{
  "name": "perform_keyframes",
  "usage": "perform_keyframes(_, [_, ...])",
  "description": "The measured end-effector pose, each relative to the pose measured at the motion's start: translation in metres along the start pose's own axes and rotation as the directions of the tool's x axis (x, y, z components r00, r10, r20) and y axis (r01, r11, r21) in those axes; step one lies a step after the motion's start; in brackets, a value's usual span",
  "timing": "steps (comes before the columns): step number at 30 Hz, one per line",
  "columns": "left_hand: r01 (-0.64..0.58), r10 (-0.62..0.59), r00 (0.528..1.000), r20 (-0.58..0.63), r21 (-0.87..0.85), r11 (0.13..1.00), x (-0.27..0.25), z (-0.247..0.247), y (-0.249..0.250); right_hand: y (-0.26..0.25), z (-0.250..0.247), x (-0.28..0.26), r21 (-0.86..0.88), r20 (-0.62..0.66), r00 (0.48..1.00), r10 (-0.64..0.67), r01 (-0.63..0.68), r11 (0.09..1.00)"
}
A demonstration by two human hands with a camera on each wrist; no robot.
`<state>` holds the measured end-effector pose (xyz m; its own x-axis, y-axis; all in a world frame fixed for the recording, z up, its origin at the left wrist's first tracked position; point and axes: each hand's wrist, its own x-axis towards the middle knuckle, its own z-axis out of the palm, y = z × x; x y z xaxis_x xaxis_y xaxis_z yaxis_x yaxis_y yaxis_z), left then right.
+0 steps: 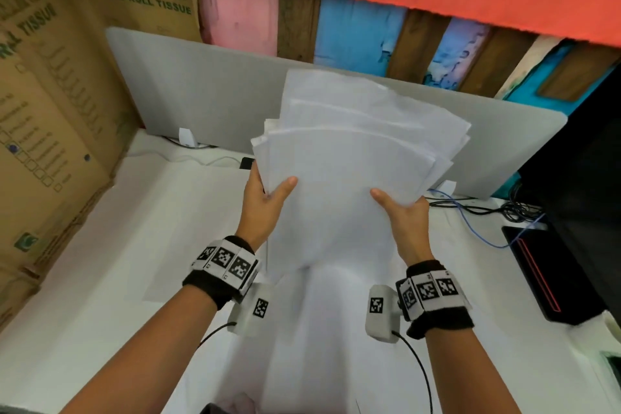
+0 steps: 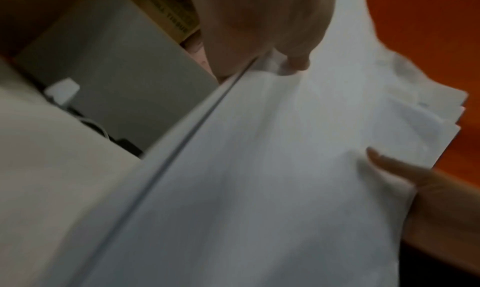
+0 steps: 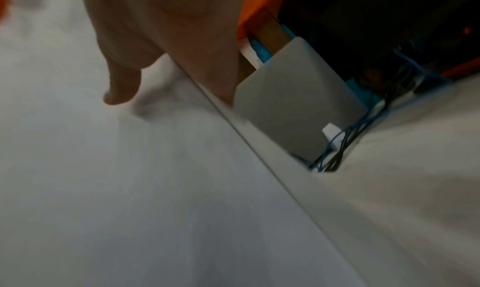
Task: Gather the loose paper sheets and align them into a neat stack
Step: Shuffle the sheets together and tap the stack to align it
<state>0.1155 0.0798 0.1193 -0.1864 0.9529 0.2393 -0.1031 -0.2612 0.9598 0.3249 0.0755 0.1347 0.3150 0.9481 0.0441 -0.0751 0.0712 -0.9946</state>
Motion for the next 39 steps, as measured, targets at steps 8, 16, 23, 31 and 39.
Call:
perform_keyframes(8, [0.105, -0.107, 0.99, 0.093, 0.031, 0.994, 0.016, -0.009, 0.012, -0.06, -0.014, 0.009, -0.184, 0.028, 0.967, -0.254, 0.255, 0.949])
perform_keyframes(16, [0.126, -0.122, 0.983, 0.138, -0.025, 0.992, 0.018, -0.009, 0.016, -0.116, 0.026, 0.007, -0.77, 0.567, 0.74, -0.363, 0.632, 0.087])
perform_keyframes(23, [0.108, -0.096, 0.979, 0.178, -0.054, 0.993, 0.018, -0.005, 0.019, -0.1, 0.078, -0.003, -0.678, 0.733, 0.678, -0.058, 0.721, -0.141])
perform_keyframes(31, [0.138, -0.135, 0.984, 0.118, -0.018, 0.99, 0.021, -0.005, 0.012, -0.111, 0.058, 0.017, -0.748, 0.662, 0.749, -0.019, 0.659, -0.079])
perform_keyframes(39, [0.169, -0.163, 0.98, 0.116, -0.043, 0.985, 0.021, -0.011, 0.011, -0.051, -0.029, 0.041, -0.294, 0.27, 0.963, 0.03, 0.053, 0.954])
